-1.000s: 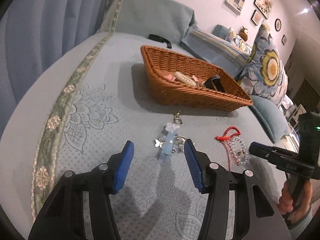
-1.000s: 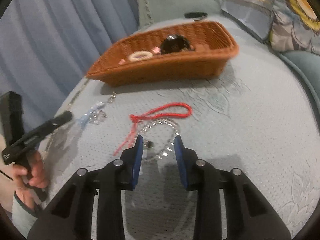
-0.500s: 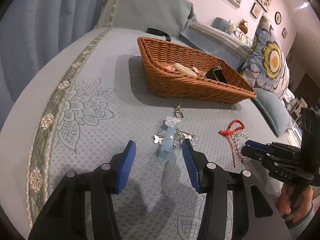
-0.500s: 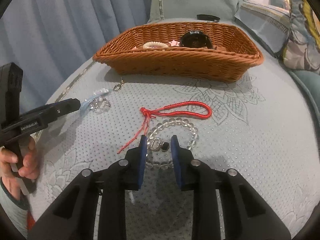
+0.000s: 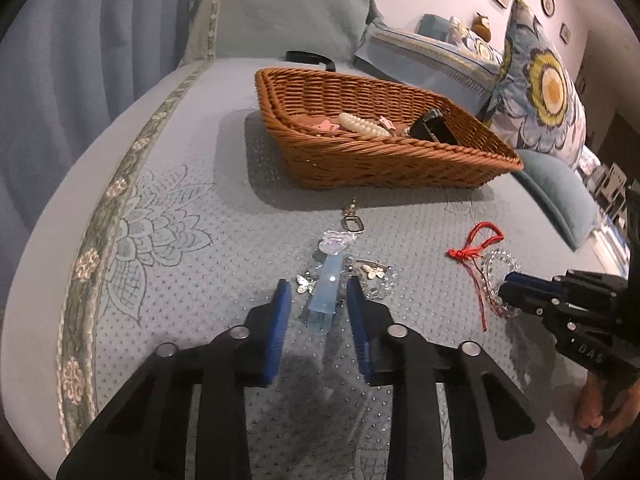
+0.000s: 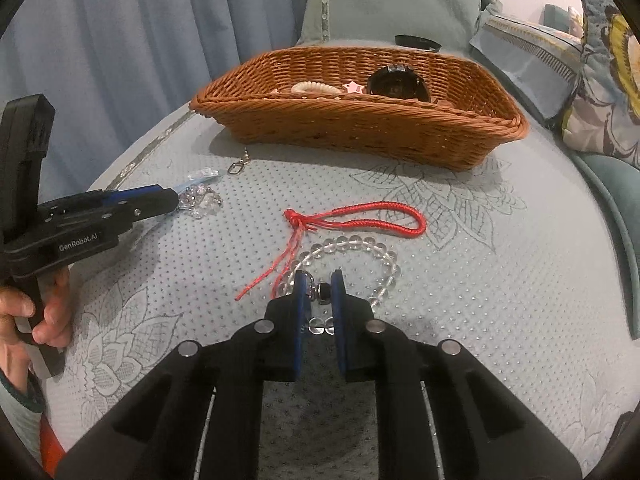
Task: Organize jewelry
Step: 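Move the left tool over the blue keychain while the right tool approaches the crystal bracelet, then grasp the clear blue keychain with the left tool while the right tool grasps a small dark charm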
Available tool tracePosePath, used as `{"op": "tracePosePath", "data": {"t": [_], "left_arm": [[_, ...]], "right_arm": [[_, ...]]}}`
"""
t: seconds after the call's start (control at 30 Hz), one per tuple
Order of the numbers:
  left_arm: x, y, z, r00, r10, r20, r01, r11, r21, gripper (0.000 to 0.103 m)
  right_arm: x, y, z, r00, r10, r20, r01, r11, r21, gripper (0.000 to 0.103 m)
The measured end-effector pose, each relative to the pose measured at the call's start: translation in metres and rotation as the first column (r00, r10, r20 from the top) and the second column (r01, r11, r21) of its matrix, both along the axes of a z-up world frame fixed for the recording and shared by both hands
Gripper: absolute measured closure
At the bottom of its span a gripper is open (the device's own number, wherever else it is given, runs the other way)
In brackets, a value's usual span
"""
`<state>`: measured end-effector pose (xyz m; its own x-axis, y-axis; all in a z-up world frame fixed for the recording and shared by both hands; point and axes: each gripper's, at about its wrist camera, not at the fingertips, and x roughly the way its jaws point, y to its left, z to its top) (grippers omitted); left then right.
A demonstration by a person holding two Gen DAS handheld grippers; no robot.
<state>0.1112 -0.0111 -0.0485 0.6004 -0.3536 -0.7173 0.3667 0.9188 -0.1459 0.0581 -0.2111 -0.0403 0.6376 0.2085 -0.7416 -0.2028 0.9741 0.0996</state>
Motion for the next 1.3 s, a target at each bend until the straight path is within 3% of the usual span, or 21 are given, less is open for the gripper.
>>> {"op": "tracePosePath", "data": {"t": [0.07, 0.1, 0.13, 0.43, 0.9, 1.13, 1.3], "left_arm": [[-0.001, -0.003, 0.0, 1.0, -0.002, 0.008, 0.001, 1.0, 0.02, 0.077], [-0.002, -0.004, 0.001, 1.0, -0.005, 0.013, 0.004, 1.0, 0.025, 0.081], [-0.002, -0.005, 0.001, 1.0, -0.011, 0.015, 0.011, 1.0, 0.026, 0.092], [-0.011, -0.006, 0.01, 0.997, -0.017, 0.072, 0.015, 1.0, 0.023, 0.093], [-0.024, 0.008, 0.038, 0.987, 0.002, 0.162, 0.018, 0.992, -0.124, 0.093], [-0.028, 0.008, 0.063, 0.976, 0.016, 0.218, 0.025, 0.982, -0.187, 0.093], [-0.008, -0.006, 0.083, 0.966, 0.017, 0.258, 0.033, 0.981, -0.191, 0.093]], "right_arm": [[0.0, 0.0, 0.0, 1.0, -0.001, 0.001, 0.001, 1.0, 0.0, 0.093], [0.0, 0.001, 0.0, 1.0, -0.002, 0.002, 0.002, 1.0, 0.0, 0.093], [-0.001, 0.0, 0.0, 1.0, -0.003, 0.003, 0.003, 1.0, 0.001, 0.093], [-0.002, -0.006, 0.004, 1.0, -0.02, 0.01, 0.019, 0.999, 0.04, 0.093], [-0.013, -0.019, 0.024, 0.995, -0.038, 0.093, 0.028, 0.995, 0.101, 0.093], [-0.023, -0.03, 0.06, 0.976, -0.065, 0.209, 0.036, 0.989, 0.14, 0.093], [-0.003, -0.045, 0.086, 0.964, -0.093, 0.249, 0.051, 0.985, 0.168, 0.093]]}}
